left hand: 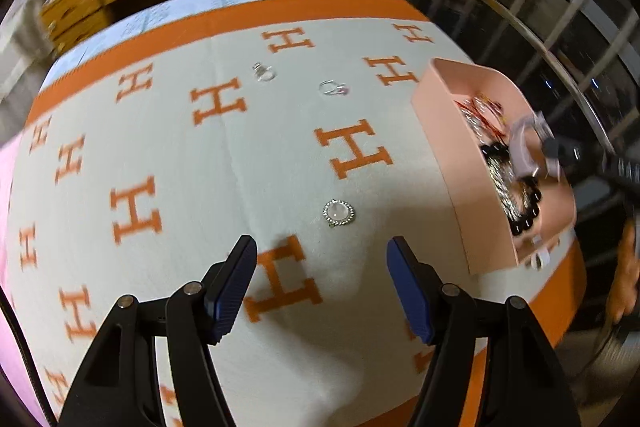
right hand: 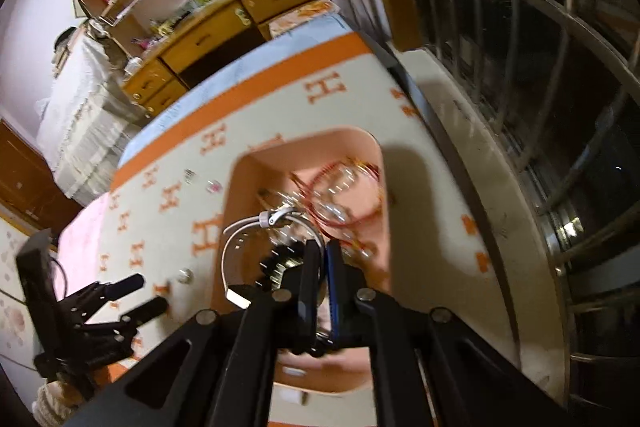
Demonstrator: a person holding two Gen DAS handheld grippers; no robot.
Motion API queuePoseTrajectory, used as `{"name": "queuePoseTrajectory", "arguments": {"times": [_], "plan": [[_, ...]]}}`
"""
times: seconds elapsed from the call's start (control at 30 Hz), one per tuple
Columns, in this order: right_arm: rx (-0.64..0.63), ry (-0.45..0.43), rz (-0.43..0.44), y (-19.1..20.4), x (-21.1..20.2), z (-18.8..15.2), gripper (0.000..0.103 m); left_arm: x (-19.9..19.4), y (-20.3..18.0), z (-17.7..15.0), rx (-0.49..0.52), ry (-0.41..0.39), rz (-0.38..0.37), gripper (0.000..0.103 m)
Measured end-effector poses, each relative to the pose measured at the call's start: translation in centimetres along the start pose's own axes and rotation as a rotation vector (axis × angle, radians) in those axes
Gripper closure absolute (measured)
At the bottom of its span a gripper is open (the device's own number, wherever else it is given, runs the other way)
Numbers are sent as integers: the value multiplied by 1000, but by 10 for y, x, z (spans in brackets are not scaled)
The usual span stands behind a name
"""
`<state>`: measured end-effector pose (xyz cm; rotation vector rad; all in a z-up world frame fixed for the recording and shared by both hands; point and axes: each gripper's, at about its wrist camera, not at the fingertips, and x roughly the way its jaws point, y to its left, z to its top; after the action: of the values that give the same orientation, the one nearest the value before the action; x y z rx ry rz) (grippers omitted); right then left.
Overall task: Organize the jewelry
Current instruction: 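Carry the watch into the pink tray and open the right tool, then grasp the round pearl brooch with the left tool and drop it in the tray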
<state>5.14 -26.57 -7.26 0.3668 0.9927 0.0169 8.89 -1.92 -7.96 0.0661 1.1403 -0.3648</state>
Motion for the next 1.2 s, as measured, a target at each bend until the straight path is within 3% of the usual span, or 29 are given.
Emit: {"name": "queuePoseTrajectory", "arguments": {"times": [0.07,0.27,0.3,0.37,0.43,0.6,0.7,0.9,1.07,1.2], "plan": [[-10,-15,-36,2,0,-7,90,2,0,0,-77,-4,7,37],[68,-65,26,-10,-10,-24,84,13,-2,6,-234,-10,3,38],[69,-77,30,-10,-12,-27,84,16,-4,8,-245,-6,15,39],[65,-94,31,-9,-16,-32,84,22,-6,10,-260,12,25,54],[54,-115,33,-7,-19,-36,84,28,-7,11,-279,16,34,56],[47,-123,49,-6,-22,-43,84,34,-18,13,-231,14,105,60],[49,-129,52,-8,-23,-45,84,35,-26,12,-174,4,139,87],[35,-158,58,-8,-29,-50,84,22,-9,-3,-197,-68,38,88],[-17,-205,65,3,-39,-53,84,0,8,-16,-223,-159,8,88],[-66,-251,55,14,-47,-56,84,-27,-1,-15,-177,-240,6,88]]}}
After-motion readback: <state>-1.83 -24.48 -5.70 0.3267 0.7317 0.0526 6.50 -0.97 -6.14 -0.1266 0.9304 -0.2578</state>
